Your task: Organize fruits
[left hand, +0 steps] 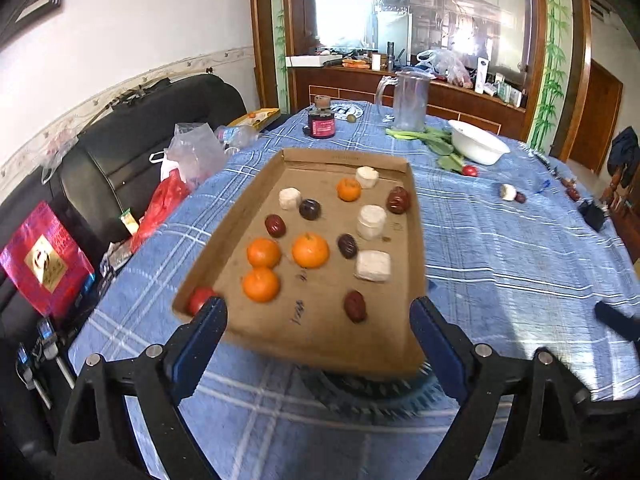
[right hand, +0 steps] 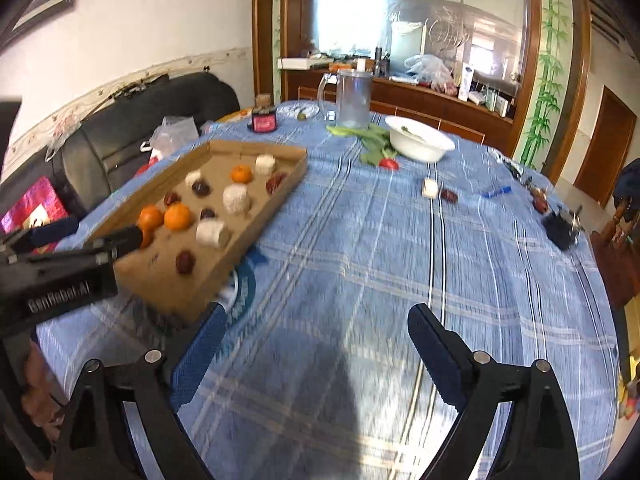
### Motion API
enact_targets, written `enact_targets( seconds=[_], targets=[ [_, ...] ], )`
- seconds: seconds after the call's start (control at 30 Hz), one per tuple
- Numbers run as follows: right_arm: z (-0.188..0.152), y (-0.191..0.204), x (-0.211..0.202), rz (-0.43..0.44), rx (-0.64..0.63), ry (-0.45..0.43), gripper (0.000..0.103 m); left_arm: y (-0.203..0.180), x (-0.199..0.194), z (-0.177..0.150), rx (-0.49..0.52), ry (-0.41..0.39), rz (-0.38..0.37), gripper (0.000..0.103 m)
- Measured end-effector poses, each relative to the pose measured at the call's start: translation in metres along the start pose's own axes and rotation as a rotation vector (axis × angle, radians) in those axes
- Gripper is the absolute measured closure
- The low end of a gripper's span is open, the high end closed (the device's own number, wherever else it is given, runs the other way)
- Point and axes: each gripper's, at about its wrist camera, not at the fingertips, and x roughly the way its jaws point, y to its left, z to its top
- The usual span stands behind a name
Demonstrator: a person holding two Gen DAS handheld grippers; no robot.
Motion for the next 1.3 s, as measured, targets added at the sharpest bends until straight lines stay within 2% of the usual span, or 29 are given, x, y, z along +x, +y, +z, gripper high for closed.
enact_targets(
  seconds=[0.1, 0.17, 0.23, 0.33, 0.43, 0.6, 0.87, 1.3],
  targets=[
    [-0.011, -0.005, -0.007, -0.011, 0.004, 0.016, 0.008, -0.003, -0.015, -0.003, 0.002, -0.023, -0.023, 0.0],
    [-0.016, -0.008, -0.013, -0.015, 0.017, 0.022, 0.008, -0.003, -0.024, -0.003, 0.002, -0.045, -0.058, 0.0],
    [-0.018, -0.01, -0.018, -0.035, 0.023, 0.014, 0.008, -0.002, -0.026, -0.001, -0.001, -0.033, -0.092, 0.0],
    [-0.022, -0.013, -0.025, -0.075, 0.059, 0.004, 0.008, 0.001, -0.021, 0.0, 0.002, 0.017, -0.036, 0.0],
    [-0.025, -0.011, -0.027, -0.087, 0.087, 0.008, 0.008, 0.004, -0.021, -0.003, 0.04, -0.014, -0.017, 0.0],
    [-0.028, 0.001, -0.026, -0.095, 0.084, 0.026, 0.008, 0.019, -0.028, -0.013, 0.004, -0.041, -0.011, 0.0],
    [-0.03, 0.016, -0.023, -0.092, 0.071, 0.05, 0.008, 0.034, -0.025, -0.018, -0.008, 0.006, -0.05, 0.0],
    [-0.026, 0.033, -0.031, -0.127, 0.014, -0.006, 0.008, 0.044, -0.035, -0.019, -0.038, -0.08, -0.066, 0.0]
  ],
)
